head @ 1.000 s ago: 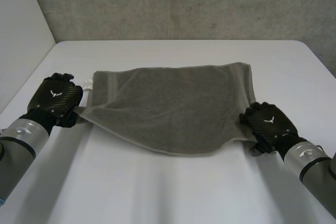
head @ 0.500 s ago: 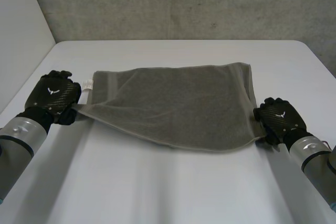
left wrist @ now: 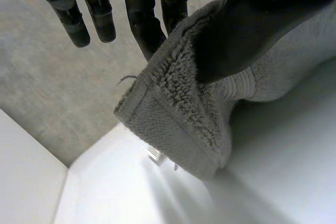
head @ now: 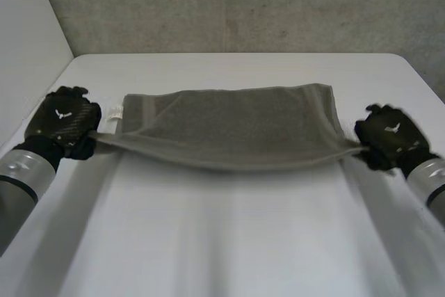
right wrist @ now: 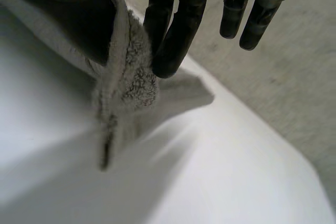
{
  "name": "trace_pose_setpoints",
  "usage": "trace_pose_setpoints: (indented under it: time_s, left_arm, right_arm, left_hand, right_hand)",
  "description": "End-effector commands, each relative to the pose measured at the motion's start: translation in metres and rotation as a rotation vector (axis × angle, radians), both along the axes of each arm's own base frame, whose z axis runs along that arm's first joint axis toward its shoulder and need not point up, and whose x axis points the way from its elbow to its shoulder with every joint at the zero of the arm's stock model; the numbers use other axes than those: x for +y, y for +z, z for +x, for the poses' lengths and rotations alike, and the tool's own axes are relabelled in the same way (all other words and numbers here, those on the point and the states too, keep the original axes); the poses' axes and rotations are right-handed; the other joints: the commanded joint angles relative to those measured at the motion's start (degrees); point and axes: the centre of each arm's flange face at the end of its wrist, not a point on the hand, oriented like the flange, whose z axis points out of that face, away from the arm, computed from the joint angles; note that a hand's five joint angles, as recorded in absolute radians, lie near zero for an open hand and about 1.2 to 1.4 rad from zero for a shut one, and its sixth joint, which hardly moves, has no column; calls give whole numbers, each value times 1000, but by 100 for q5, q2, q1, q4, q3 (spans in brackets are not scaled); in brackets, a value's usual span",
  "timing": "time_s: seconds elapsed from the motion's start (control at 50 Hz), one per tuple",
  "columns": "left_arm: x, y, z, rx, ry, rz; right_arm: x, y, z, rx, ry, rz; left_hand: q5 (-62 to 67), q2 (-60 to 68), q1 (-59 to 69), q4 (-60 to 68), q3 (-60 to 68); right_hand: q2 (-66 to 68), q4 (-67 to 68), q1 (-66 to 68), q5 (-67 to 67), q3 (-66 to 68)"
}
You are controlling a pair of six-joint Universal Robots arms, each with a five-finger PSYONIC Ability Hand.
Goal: Fold the towel.
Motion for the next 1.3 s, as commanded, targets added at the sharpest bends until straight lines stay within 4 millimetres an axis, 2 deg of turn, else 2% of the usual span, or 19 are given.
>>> trace_pose_setpoints:
  time_s: [0.02,0.04,0.06,0.08,0.1,0.12,0.16,0.18,0.22,0.28,0.36,0.56,0.74,0.84,0.88,0.94,0.98,1.06,1.3]
  left_arm:
    - [7,52,4,49,11,-133]
    - [11,69,4,77,10,-174]
    - [14,83,4,103,7,-210]
    - [14,83,4,103,7,-210]
    - [17,94,4,121,2,-241]
    - [21,106,3,137,-9,-273]
    - [23,115,3,145,-17,-297]
    - [23,116,3,145,-17,-297]
    - [28,126,2,148,-30,-317]
    - [29,129,2,146,-34,-316]
    - [29,124,1,142,-33,-260]
    - [23,93,-1,131,-64,-135]
    - [19,94,2,126,-59,-130]
    - [10,87,1,119,-60,-104]
    - [1,77,1,114,-57,-68]
    - [-3,72,0,113,-59,-51]
    - [-13,61,-1,112,-57,-10]
    - [-22,50,-3,111,-59,30]
    - [-53,19,-8,109,-64,115]
  right_arm:
    - [12,71,-7,-12,68,-56]
    - [16,85,-6,-9,77,-73]
    - [16,85,-6,-9,78,-73]
    - [20,101,-6,-2,89,-103]
    - [22,115,-6,8,88,-137]
    - [23,115,-6,8,88,-137]
    - [27,141,-5,42,91,-205]
    - [27,141,-5,43,91,-205]
    - [28,152,-5,60,94,-240]
    - [34,171,-4,105,96,-297]
    - [34,173,-4,134,100,-310]
    - [34,165,-5,182,99,-299]
    - [31,162,-6,184,99,-300]
    - [20,146,-6,180,109,-248]
    - [11,133,-6,187,119,-206]
    - [7,127,-6,193,117,-190]
    - [1,121,-5,199,119,-173]
    - [-10,105,5,196,157,-125]
    - [-30,79,22,205,172,-64]
  left_hand:
    - [300,259,446,-318,-284]
    - [300,259,446,-318,-284]
    - [300,259,446,-318,-284]
    - [300,259,446,-318,-284]
    - [300,259,446,-318,-284]
    - [300,259,446,-318,-284]
    - [300,259,446,-318,-284]
    - [300,259,446,-318,-284]
    - [300,259,446,-318,-284]
    - [300,259,446,-318,-284]
    - [300,259,446,-318,-284]
    - [300,259,446,-318,-284]
    - [300,259,446,-318,-284]
    - [300,259,446,-318,-284]
    - [300,259,446,-318,-284]
    - [300,259,446,-318,-284]
    - [300,259,446,-318,-284]
    - [300,259,446,-318,-284]
    - [300,259,446,-318,-284]
  right_hand:
    - [365,-304,600,386,-27]
    - [365,-304,600,386,-27]
    - [365,-304,600,386,-27]
    - [365,-304,600,386,-27]
    - [365,-304,600,386,-27]
    - [365,-304,600,386,-27]
    - [365,-304,600,386,-27]
    - [365,-304,600,386,-27]
    - [365,-304,600,386,-27]
    - [365,-304,600,386,-27]
    - [365,-304,600,386,-27]
    - [365,-304,600,386,-27]
    - [365,-304,600,386,-27]
    - [365,-304,600,386,-27]
    - [365,-304,600,386,-27]
    - [365,-304,600,386,-27]
    - [365,-304,600,386,-27]
    - [365,-304,600,386,-27]
    - [365,-304,600,386,-27]
